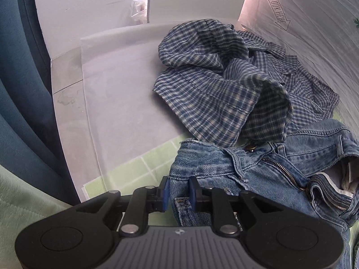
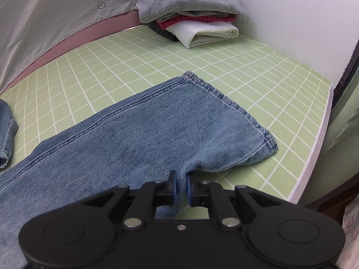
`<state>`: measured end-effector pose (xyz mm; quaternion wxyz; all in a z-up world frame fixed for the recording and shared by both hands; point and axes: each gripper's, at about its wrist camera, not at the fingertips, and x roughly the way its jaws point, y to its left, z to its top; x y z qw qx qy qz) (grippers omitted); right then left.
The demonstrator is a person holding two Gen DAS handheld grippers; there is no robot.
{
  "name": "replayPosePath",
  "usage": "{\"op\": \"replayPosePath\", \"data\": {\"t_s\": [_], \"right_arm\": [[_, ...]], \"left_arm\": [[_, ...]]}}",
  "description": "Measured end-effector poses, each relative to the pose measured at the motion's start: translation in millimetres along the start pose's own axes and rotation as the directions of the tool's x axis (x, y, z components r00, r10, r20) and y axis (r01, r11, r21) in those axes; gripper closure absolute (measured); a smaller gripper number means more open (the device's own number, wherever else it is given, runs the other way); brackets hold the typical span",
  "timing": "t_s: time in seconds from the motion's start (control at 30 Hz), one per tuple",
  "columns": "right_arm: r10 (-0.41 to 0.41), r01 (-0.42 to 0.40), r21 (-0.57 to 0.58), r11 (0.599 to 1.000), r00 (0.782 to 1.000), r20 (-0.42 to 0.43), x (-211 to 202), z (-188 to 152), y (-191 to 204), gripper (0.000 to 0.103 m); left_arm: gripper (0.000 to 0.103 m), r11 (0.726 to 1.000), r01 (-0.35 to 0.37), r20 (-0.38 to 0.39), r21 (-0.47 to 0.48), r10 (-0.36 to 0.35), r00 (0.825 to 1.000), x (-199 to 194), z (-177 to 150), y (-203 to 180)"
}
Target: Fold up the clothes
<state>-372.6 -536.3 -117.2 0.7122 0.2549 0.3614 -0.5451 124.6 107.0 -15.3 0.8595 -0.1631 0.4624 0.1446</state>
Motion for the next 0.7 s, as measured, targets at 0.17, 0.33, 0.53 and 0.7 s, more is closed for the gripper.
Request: {"op": "replayPosePath", "data": {"t_s": [0.17, 0.33, 0.53, 0.7], "right_arm": [[0.02, -0.02, 0.0, 1.0, 0.999, 0.028, -13, 1, -7, 0.071], [0.061, -0.061, 0.001, 0.998, 0.996, 0.072, -13, 9, -31, 0.065], [0.07, -0.064, -0.069, 0.996, 0.993, 0.09, 21, 38, -79, 0.049], [0.111, -0.108, -0.091, 0.99, 0.993, 0.035, 61, 57, -114, 0.043]], "left_arm": [[0.051, 0.997, 0.019, 0.031, 0.069, -0.021, 0.999, -15, -5, -16], [0.038, 0.991, 0.017, 0.097, 0.131, -0.03, 0.995, -43, -27, -38], [0.033, 0.983, 0.081, 0.098, 0.162, -0.098, 0.99, -83, -99, -74], [0.03, 0.977, 0.129, 0.029, 0.171, -0.135, 0.99, -104, -163, -105]]}}
